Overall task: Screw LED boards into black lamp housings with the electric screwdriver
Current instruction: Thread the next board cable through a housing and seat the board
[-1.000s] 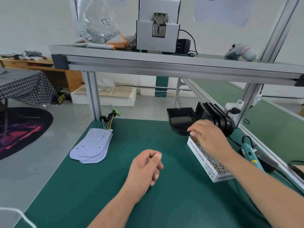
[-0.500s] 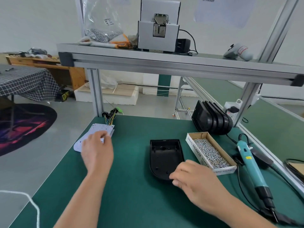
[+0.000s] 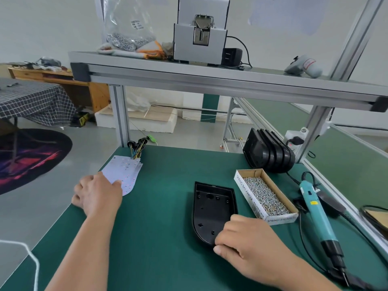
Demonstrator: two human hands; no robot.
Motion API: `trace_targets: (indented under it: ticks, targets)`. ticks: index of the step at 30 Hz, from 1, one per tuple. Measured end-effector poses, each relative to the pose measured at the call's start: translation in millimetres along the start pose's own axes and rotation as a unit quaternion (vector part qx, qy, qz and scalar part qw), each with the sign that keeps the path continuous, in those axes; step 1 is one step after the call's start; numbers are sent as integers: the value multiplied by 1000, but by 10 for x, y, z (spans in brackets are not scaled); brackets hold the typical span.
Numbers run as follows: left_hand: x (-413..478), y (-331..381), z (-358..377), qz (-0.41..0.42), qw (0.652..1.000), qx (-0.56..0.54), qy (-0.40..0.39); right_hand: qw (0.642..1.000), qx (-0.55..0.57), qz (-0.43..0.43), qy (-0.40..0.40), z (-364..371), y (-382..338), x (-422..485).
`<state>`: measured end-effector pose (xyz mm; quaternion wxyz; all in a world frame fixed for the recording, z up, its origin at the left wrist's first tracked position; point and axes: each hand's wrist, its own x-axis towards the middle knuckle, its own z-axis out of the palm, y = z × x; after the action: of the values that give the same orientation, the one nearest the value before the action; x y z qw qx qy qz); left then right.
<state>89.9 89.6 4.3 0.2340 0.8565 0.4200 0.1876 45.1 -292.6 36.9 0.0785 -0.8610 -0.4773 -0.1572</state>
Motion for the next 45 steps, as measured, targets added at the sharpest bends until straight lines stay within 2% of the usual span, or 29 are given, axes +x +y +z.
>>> trace_targets:
  ticks: [4,10,13,15,17,19,22,25,30,36,39,42,45]
  targets:
    - [-29,47,-27,-16,998,-52,12,999,-33,-24,-24,-41,6,-18]
    - [-13,83,-81,7,984,-176,37,999,-3,-19,-39,-42,24,-23]
    - [25,65,-58,16,966,-256,15,999,16,-5,-38,-27,40,-25]
    - [54,80,-55,-15,916,-397,-50,998,50,9,-25,-11,59,-27]
    - [45,96,-74,-62,838,-527,-128,994,104,33,-7,-2,99,-19]
    - [13,108,-68,-70,789,-576,-202,988,143,56,20,10,151,0]
    - [-107,136,-73,-15,752,-575,-322,977,173,98,78,48,217,38]
    - [-252,186,-111,31,748,-528,-401,962,201,143,112,80,273,92]
    - [-355,212,-147,66,750,-463,-467,934,250,211,146,141,380,218]
    - [-408,185,-201,94,725,-410,-545,908,295,269,131,290,656,382]
    - [-437,176,-233,118,709,-377,-584,916,272,271,118,298,772,546]
    - [-446,178,-239,125,698,-363,-605,943,223,230,90,265,849,812]
    - [-442,183,-254,126,682,-363,-623,944,231,224,71,263,856,1040]
